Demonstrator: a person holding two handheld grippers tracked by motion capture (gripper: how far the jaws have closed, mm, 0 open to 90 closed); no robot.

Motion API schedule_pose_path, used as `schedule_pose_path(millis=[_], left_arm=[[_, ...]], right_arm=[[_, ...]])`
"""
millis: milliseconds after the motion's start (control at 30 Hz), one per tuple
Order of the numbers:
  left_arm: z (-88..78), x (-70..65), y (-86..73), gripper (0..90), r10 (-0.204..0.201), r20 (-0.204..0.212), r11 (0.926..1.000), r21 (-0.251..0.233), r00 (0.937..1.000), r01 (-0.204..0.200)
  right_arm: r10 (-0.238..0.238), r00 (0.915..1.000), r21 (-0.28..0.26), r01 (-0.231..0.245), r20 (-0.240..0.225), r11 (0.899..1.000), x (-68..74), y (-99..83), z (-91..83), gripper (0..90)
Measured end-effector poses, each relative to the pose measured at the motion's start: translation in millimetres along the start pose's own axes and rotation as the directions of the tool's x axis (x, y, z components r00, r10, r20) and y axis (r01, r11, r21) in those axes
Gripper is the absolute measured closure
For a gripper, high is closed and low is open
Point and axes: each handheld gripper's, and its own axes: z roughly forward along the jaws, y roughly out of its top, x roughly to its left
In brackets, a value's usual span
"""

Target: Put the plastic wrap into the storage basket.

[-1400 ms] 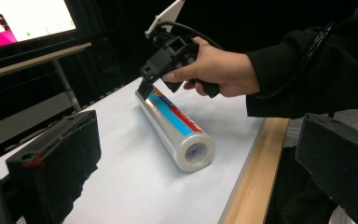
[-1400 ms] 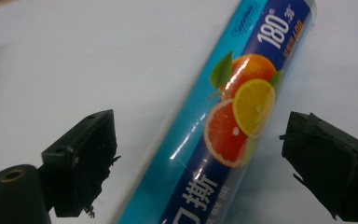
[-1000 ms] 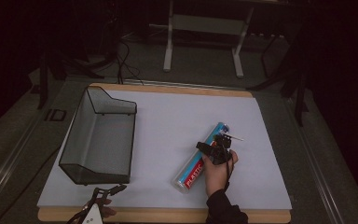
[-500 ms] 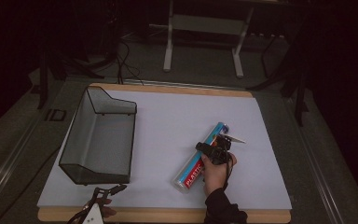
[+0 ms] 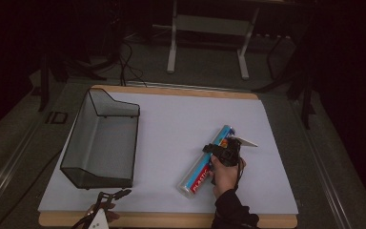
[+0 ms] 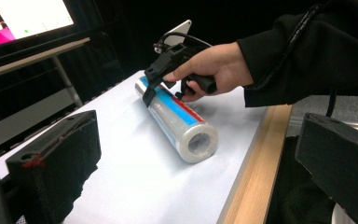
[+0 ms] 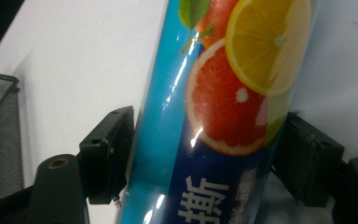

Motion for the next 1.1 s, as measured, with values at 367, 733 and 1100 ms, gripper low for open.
schedule_pose_path(millis=[367, 733, 1100], left_arm=[[-0.2, 1.0, -0.5, 0.8, -0.001, -0.003, 1.0, -0.001, 1.0, 0.001], [0.2, 1.0, -0.6, 0.8, -0.001, -0.001, 1.0, 0.001, 1.0, 0.001], [0.1, 0.8, -0.7, 0.8, 0.002, -0.001, 1.0, 0.004, 1.0, -0.002]], right_arm=[[0.07, 0.9922, 0.059, -0.064, -0.103, 0.996, -4.3, 4.9, -0.8, 31.0], [-0.097, 0.9716, 0.062, 0.113, -0.216, 0.992, 28.8, -2.7, -7.9, 31.8], [-0.217, 0.9316, 0.013, 0.231, -0.292, 0.973, 57.0, -1.3, -23.1, 32.0]])
